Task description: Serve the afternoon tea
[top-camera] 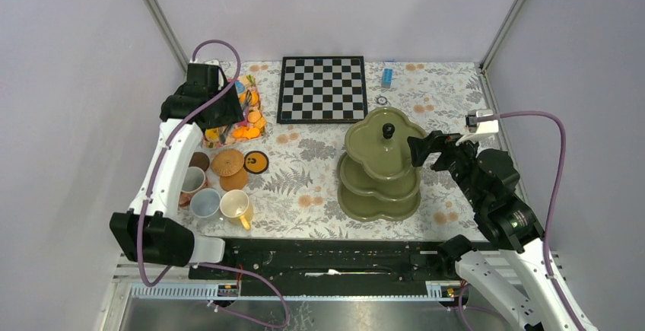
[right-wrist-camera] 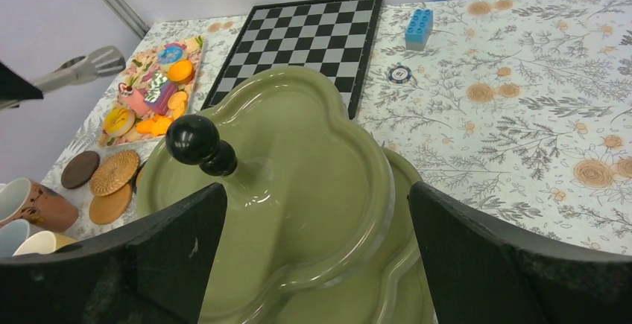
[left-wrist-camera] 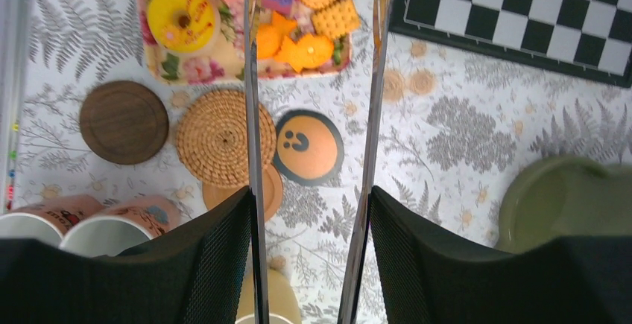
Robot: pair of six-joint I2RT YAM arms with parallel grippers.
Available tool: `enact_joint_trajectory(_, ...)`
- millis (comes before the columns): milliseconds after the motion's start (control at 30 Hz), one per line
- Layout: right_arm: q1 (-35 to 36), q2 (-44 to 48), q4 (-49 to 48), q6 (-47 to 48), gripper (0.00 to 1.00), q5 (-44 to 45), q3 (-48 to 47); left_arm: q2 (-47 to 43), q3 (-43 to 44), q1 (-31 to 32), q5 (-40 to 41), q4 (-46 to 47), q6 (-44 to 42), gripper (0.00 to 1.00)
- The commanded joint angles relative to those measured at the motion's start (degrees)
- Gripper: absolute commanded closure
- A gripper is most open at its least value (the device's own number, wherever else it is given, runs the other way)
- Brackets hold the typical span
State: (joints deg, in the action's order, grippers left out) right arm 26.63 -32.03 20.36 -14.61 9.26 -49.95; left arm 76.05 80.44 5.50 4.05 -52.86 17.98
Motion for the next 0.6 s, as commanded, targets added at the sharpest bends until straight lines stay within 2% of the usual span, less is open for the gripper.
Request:
enact_joint_trajectory(0,0.27,1.25,-1.32,0.17,0.02,-2.97,-0.06,3.33,5.75,-0.66,6.07,3.65,-0.93,0.4)
enact_joint_trajectory(200,0.26,0.97,3.74,-0.94,0.02,-4.29,-1.63,7.32,6.54,-2.95,10.72,2.89,-1.1,0.41)
enact_joint_trajectory(333,0.22,0.94,6.09,-1.16,0.02,-4.2,-2.12,7.86,3.42,-9.75,5.12,4.7,0.55,0.42)
enact_joint_trajectory(567,0.26,-0.88,6.58,-1.44,0.02,-4.33,-2.9,10.33,1.32,-11.12,5.36,6.92,5.86,0.44)
